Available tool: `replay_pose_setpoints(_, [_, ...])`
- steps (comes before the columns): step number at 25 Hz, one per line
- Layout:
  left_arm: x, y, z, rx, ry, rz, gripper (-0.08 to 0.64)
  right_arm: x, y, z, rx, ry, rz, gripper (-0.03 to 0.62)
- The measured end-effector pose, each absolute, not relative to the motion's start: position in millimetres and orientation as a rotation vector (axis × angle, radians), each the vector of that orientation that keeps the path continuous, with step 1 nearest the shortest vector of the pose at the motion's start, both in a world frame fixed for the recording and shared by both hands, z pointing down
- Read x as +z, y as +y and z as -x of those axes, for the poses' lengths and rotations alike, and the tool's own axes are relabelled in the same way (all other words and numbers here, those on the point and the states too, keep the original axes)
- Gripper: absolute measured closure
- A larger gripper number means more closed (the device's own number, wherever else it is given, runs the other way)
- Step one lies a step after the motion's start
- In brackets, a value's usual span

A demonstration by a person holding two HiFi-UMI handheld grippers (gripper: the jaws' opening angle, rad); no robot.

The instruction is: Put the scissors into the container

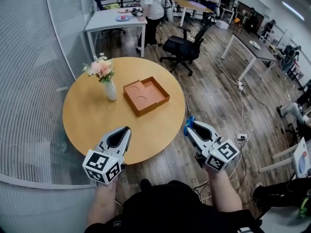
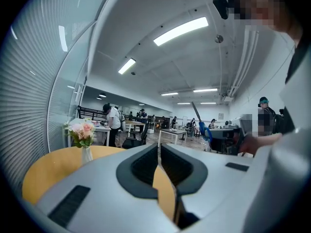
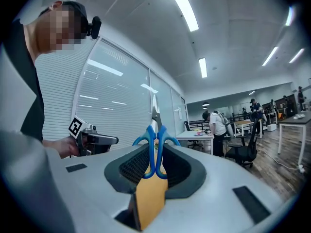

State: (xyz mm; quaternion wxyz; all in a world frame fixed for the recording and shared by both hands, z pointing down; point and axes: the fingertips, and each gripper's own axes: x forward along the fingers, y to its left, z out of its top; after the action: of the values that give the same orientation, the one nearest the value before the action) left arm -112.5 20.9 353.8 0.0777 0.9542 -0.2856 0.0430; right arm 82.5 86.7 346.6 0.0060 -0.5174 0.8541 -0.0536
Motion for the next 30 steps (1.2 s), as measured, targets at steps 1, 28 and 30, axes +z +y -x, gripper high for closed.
replay_pose_setpoints(1, [354,18,115,0.120,-0.857,-2.853,0.531,347,84,-81,-0.172,2.674,1.620,0.494])
replay_pose_setpoints(28, [381,-119,54,0.212,-0.984,-2.766,0.531,384,-78,-149,-0.288,2.728,1.475,0.494])
replay_pose_setpoints(30, [382,-130,37,0.228,-0.988,-2.762,0.531,388,-93,-167,-0.308,2.727,1.467,0.494])
